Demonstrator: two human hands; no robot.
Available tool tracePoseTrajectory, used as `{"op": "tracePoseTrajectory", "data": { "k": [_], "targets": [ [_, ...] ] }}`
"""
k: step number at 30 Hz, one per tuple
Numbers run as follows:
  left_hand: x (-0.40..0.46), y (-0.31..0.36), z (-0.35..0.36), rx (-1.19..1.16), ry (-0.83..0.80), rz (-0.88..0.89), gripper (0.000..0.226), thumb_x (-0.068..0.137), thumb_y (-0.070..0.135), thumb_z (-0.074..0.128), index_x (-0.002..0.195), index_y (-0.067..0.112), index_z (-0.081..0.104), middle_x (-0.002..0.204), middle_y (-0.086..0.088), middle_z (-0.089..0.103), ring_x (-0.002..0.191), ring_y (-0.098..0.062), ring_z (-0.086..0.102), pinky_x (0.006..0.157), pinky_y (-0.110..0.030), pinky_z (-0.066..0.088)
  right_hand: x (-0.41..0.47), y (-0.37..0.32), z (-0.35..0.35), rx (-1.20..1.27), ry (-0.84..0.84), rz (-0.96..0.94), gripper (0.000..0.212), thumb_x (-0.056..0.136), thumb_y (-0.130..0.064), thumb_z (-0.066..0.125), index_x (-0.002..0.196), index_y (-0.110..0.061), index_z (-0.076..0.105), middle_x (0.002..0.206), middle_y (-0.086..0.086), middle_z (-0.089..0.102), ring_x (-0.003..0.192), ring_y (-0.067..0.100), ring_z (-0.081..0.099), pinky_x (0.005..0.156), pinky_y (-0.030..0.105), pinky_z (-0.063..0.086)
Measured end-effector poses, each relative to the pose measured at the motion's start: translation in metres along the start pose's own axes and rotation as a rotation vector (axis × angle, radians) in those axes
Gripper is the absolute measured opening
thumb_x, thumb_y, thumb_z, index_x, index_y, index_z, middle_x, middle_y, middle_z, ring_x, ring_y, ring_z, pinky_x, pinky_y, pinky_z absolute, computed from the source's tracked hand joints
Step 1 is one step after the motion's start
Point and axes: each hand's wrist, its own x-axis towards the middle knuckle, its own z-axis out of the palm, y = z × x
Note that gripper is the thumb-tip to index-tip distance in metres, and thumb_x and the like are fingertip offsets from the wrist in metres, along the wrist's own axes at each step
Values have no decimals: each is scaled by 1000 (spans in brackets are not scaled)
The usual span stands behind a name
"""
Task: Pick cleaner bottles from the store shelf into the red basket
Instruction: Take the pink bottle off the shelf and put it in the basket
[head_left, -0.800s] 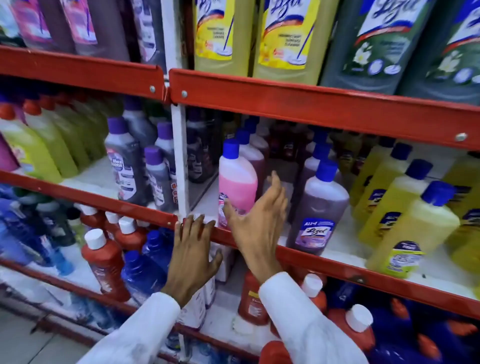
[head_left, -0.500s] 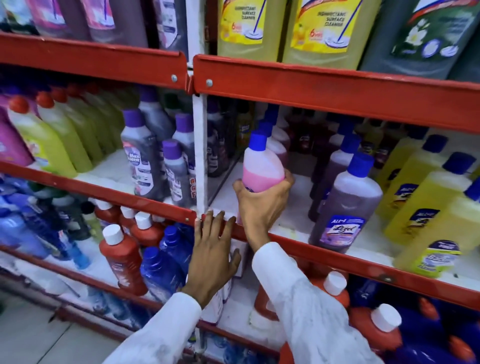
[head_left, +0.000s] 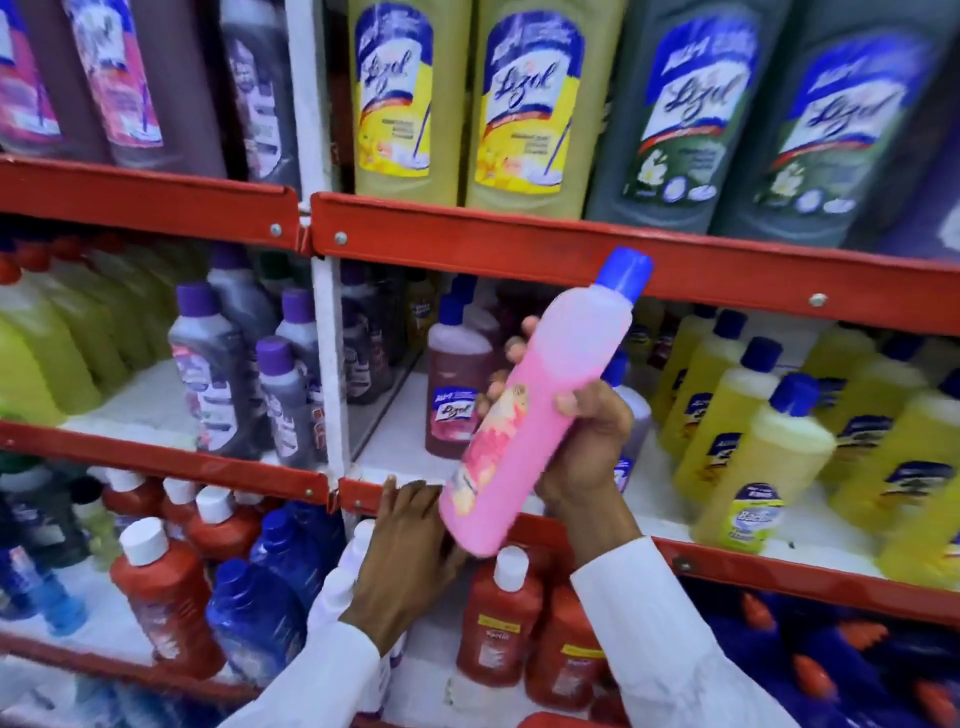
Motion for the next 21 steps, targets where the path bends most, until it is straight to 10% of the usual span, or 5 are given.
{"op": "tracePoseTrajectory", "data": {
  "k": [9,15,21],
  "targets": [
    [5,8,-1,26,-179,-61,53,82,45,63,131,29,51,124,6,58,126,-19,46,123,-51,11,-29,-46,8,230,-354,152,81,42,-24,68,118,-5,47,89,6,57,63,22,58,60,31,48],
    [8,12,-5,46,-199,-80,55,82,50,52,130,25,54,122,2,62,124,-24,50,121,-53,18,-48,-49,17,-458,280,-168,59,40,-21,72,96,-6,63,73,10,64,62,26,59,55,32,50],
    [10,9,-4,73,-219,-65,53,81,43,59,132,29,51,128,4,60,125,-23,47,120,-52,19,-61,-56,19,-743,444,-297,78,50,-18,87,120,-24,56,103,8,71,79,14,70,64,24,56]
  ]
}}
